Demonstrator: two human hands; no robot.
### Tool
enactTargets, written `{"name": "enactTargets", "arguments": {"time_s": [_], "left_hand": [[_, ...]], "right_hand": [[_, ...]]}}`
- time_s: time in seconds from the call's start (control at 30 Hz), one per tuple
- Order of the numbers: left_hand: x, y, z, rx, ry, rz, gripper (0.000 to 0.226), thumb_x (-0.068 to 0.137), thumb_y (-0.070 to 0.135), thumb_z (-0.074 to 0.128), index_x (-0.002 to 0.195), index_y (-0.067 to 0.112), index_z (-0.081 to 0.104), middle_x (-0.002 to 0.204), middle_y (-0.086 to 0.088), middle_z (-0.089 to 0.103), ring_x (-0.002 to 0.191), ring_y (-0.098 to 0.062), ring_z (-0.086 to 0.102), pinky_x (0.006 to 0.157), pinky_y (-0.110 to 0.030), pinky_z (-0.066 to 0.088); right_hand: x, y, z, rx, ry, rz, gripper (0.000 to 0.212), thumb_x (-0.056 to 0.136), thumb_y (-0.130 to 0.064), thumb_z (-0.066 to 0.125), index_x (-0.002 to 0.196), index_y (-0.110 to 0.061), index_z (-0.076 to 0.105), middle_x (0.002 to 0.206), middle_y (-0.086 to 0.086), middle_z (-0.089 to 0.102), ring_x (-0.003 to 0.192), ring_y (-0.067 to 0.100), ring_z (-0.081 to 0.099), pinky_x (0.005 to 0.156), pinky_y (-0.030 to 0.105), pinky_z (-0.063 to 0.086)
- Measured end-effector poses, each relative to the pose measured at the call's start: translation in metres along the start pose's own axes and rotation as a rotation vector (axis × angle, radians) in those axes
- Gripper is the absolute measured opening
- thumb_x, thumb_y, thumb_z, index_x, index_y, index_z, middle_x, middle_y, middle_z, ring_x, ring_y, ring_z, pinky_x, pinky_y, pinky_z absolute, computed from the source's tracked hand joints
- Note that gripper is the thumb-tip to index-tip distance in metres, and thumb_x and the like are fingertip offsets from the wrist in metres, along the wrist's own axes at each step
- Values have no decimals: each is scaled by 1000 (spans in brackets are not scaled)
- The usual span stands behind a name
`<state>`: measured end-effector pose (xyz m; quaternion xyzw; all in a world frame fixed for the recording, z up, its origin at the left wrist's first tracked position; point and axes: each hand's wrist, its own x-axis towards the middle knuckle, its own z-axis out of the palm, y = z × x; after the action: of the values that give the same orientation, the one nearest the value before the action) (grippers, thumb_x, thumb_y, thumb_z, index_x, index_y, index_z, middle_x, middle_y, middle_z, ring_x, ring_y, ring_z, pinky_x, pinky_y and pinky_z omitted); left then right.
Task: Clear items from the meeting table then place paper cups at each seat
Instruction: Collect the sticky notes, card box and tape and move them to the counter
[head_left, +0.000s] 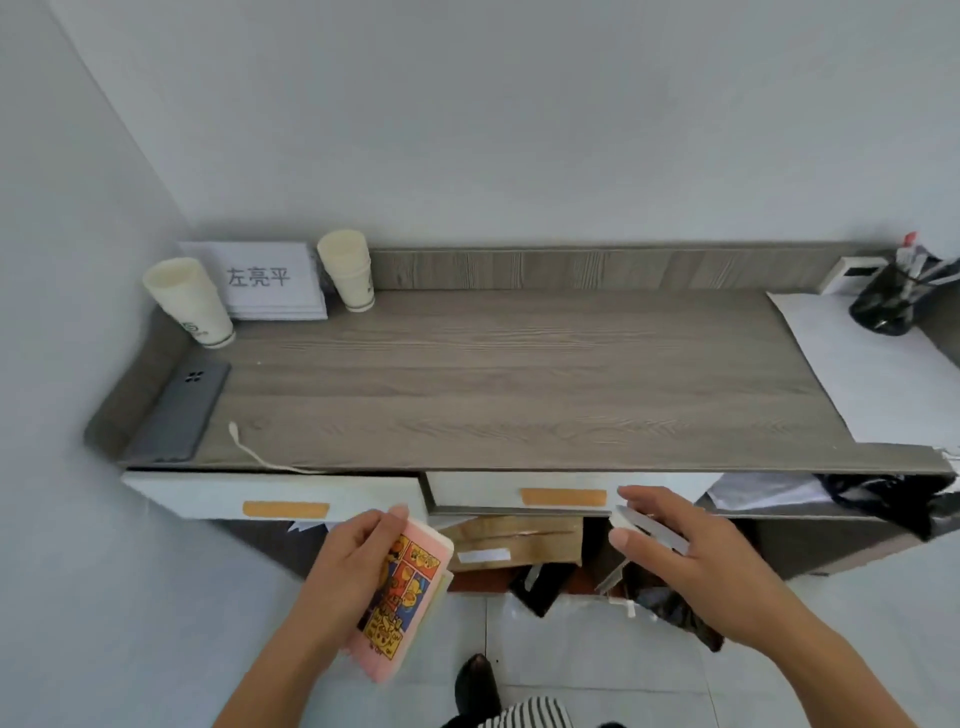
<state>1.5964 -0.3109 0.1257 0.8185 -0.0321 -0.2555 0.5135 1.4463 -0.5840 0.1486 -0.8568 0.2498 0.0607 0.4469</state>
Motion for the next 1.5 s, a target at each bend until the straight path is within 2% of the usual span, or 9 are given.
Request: {"name": "enactTargets", "arguments": {"time_s": [0.2, 0.4, 0.63, 0.87, 1.07, 1.17, 1.3, 1.37, 1.5], "left_hand": [[81, 63, 5, 15, -71, 30, 42, 94, 46, 44, 72, 13, 56, 60, -2, 62, 52, -11, 60, 59, -24, 47], [124, 77, 8, -43, -18, -64, 41, 93, 44, 44, 73, 10, 55, 57, 0, 61, 50, -9, 60, 58, -22, 48], [149, 81, 7, -132, 144, -215, 43, 89, 48, 47, 75, 7, 54, 62, -8, 56, 58, -19, 53, 61, -29, 43], [169, 70, 1, -289, 237, -469, 31, 97, 31, 43, 90, 6, 58, 88, -17, 69, 77, -30, 66, 70, -36, 50], [210, 76, -26, -383, 153, -450, 21, 96, 13, 43, 104, 6, 61, 89, -19, 74, 69, -26, 71, 60, -35, 56], [232, 85, -33, -481, 70, -392, 16, 94, 8, 50, 103, 8, 64, 87, -14, 76, 71, -25, 72, 67, -39, 58], [264, 100, -20, -517, -20, -288, 20, 90, 5, 58, 109, 4, 62, 103, -17, 73, 88, -31, 70, 75, -42, 57], [279, 110, -2, -513, -70, -247, 22, 88, 1, 60, 110, 3, 61, 101, -14, 73, 85, -26, 70, 67, -35, 58], [304, 135, 36, -470, -232, -223, 27, 90, 2, 59, 117, 5, 59, 108, -16, 71, 92, -28, 70, 74, -37, 59]], "right_hand": [[70, -26, -25, 22, 51, -34, 68, 72, -74, 51, 132, -41, 49, 120, -26, 53, 106, -10, 49, 82, 13, 38], [191, -50, -43, -101, 3, -199, 62, 83, -62, 46, 140, -36, 42, 140, -14, 47, 128, 6, 41, 107, 33, 37], [350, -93, -6, -520, -15, -414, 66, 87, -63, 48, 142, -28, 38, 143, 2, 41, 132, 23, 36, 100, 44, 42], [419, -113, 52, -633, -32, -583, 73, 79, -65, 57, 135, -19, 47, 144, 9, 35, 134, 28, 29, 95, 47, 48], [431, -108, 74, -791, 122, -605, 64, 85, -66, 37, 127, -23, 59, 138, 7, 53, 132, 28, 43, 110, 55, 28], [402, -115, 66, -565, 111, -484, 65, 89, -67, 31, 136, -27, 51, 146, 5, 46, 135, 26, 39, 109, 49, 30], [337, -129, 49, 282, -164, -129, 61, 83, -52, 52, 133, -18, 54, 115, -3, 67, 99, 4, 64, 83, 16, 50], [320, -121, 48, 580, -188, 16, 47, 81, -30, 67, 125, -15, 58, 97, 4, 77, 86, 13, 73, 72, 25, 58], [326, -99, 26, 615, 23, 157, 32, 84, -7, 70, 114, -17, 62, 86, 6, 79, 79, 21, 76, 68, 34, 61]]}}
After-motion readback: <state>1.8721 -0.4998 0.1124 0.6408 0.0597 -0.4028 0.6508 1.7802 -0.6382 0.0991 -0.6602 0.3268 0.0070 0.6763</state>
